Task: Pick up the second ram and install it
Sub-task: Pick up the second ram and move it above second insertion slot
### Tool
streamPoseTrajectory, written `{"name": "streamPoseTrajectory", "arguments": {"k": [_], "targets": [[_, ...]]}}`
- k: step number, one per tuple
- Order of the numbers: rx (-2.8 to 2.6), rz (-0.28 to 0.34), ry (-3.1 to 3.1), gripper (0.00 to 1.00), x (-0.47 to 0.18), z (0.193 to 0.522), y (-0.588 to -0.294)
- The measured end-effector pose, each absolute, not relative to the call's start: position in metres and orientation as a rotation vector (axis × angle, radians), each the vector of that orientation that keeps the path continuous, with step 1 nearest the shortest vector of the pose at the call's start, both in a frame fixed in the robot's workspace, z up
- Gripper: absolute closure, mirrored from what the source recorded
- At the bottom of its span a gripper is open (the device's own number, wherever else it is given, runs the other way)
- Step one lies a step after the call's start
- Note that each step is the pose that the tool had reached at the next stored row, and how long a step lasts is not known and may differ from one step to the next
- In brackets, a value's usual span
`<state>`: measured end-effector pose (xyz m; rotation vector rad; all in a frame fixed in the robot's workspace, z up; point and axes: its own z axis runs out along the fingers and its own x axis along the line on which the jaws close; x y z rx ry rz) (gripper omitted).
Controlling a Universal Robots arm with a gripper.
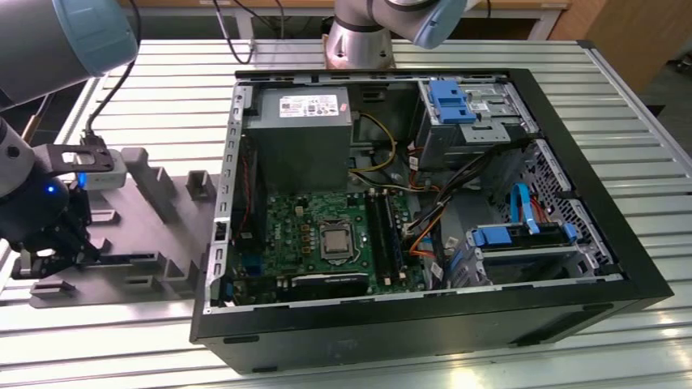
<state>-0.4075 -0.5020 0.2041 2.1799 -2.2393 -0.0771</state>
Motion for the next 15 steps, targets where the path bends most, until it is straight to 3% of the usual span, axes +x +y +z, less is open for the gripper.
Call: {"name": "streamPoseTrajectory", "arguments": {"k": [15], "targets": [[2.199,-0.077,-2.220,0.89,-0.4075,0.2053,-0.5020]]}}
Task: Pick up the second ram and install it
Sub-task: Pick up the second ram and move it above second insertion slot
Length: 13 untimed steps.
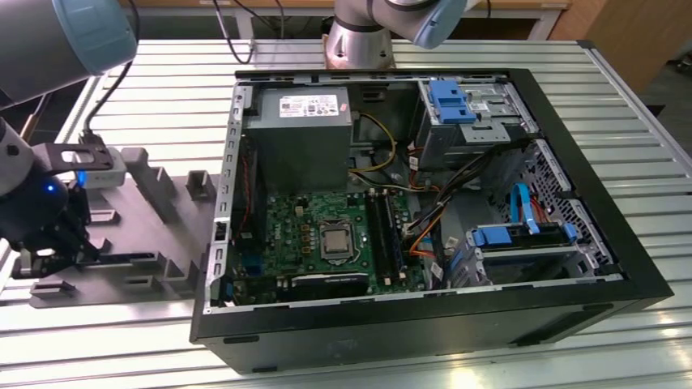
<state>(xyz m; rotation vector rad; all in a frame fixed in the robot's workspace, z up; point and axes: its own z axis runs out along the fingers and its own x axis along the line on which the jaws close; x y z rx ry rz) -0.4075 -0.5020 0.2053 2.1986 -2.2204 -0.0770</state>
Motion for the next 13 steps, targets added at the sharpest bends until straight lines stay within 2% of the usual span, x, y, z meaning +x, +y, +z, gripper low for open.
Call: {"name": "streamPoseTrajectory", "arguments": {"k": [13], "targets": [[2.199,-0.077,-2.220,0.89,-0.4075,0.2137,-0.5020]]}}
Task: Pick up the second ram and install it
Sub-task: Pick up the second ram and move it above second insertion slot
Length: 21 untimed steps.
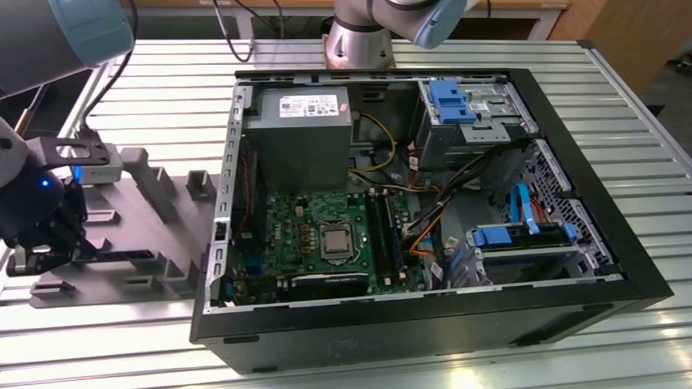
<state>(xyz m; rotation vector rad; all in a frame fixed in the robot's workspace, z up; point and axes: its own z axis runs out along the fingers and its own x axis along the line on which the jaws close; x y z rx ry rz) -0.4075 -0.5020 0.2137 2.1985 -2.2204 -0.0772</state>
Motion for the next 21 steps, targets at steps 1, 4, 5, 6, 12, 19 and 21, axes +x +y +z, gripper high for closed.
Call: {"name": "streamPoseTrajectory", "arguments": {"k": [1,4,5,6,12,19,21], "targets": [[2.199,-0.077,-2.221,0.89,-0.408,0.215,-0.502],[2.199,-0.077,-2.221,0.89,-0.408,0.218,-0.502],[2.199,-0.077,-2.221,0.89,-0.408,0.219,-0.502],[2.199,-0.077,-2.221,0.89,-0.408,0.220,-0.502],[2.199,-0.077,-2.221,0.89,-0.408,0.225,-0.502],[2.199,-0.077,-2.221,0.89,-0.408,0.233,-0.502],[2.199,-0.077,-2.221,0.89,-0.408,0.235,-0.502]]}}
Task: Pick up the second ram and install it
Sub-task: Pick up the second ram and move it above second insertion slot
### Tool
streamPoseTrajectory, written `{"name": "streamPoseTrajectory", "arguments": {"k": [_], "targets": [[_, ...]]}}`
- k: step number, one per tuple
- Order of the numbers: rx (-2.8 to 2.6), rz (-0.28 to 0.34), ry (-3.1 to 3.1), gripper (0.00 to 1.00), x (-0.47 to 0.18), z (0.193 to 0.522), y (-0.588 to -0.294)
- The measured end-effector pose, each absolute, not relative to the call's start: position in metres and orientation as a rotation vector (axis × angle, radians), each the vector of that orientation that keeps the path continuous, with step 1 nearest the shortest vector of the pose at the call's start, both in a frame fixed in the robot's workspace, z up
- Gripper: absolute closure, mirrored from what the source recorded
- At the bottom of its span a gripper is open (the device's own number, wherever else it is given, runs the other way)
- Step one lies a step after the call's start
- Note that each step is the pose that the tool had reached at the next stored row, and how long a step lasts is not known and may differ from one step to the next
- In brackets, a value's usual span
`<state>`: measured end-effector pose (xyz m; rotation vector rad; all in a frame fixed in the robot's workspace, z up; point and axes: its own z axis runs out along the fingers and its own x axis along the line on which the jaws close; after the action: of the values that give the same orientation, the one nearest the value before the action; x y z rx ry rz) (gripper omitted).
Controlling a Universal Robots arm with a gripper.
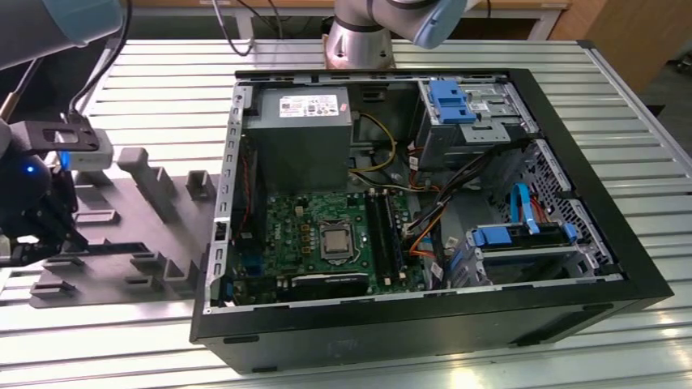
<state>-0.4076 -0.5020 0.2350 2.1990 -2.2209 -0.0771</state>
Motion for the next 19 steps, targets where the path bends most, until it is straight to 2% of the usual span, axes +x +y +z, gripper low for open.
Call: {"name": "streamPoseTrajectory", "arguments": {"k": [19], "targets": [[2.200,-0.080,-2.222,0.89,-0.408,0.254,-0.502]]}}
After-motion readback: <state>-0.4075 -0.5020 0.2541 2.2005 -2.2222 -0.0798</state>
